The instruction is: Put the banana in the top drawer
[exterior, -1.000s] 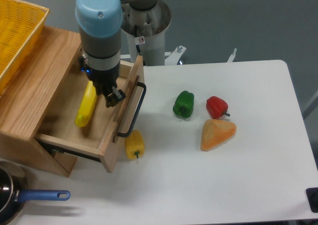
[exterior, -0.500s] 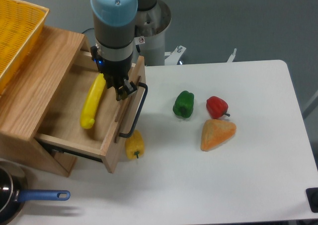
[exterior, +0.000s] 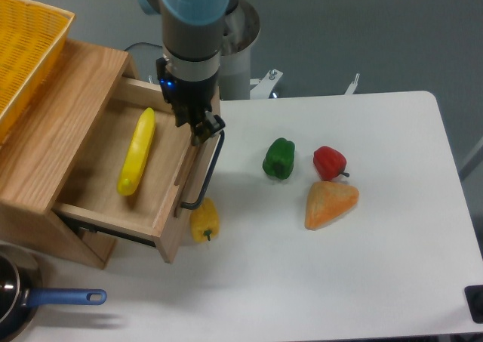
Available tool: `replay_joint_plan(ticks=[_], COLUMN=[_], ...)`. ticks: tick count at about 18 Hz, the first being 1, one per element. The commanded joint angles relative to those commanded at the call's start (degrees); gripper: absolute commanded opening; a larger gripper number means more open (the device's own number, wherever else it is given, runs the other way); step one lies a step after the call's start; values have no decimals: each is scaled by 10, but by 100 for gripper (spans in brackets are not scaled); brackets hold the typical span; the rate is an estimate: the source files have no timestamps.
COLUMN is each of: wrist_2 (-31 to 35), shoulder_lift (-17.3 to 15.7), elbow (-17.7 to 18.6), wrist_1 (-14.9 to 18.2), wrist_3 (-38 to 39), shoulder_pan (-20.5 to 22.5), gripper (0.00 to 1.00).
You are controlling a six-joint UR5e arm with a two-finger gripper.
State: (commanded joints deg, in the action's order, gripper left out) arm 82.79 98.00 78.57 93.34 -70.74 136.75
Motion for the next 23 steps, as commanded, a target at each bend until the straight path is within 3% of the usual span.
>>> replay_joint_plan(ticks=[3,8,11,14,21,23], wrist_2=[18,79,89,88,86,86], shoulder_lift=[0,7,9,11,20,22], elbow=[1,14,23,25,26,27], wrist_1=[-7,-49,-68,-83,-91,-107], wrist_3=[-13,-10,-8,-8,-15,-15], shoulder_pan=[20,28,29,37,42,41], gripper=[51,68,71,97,100,100])
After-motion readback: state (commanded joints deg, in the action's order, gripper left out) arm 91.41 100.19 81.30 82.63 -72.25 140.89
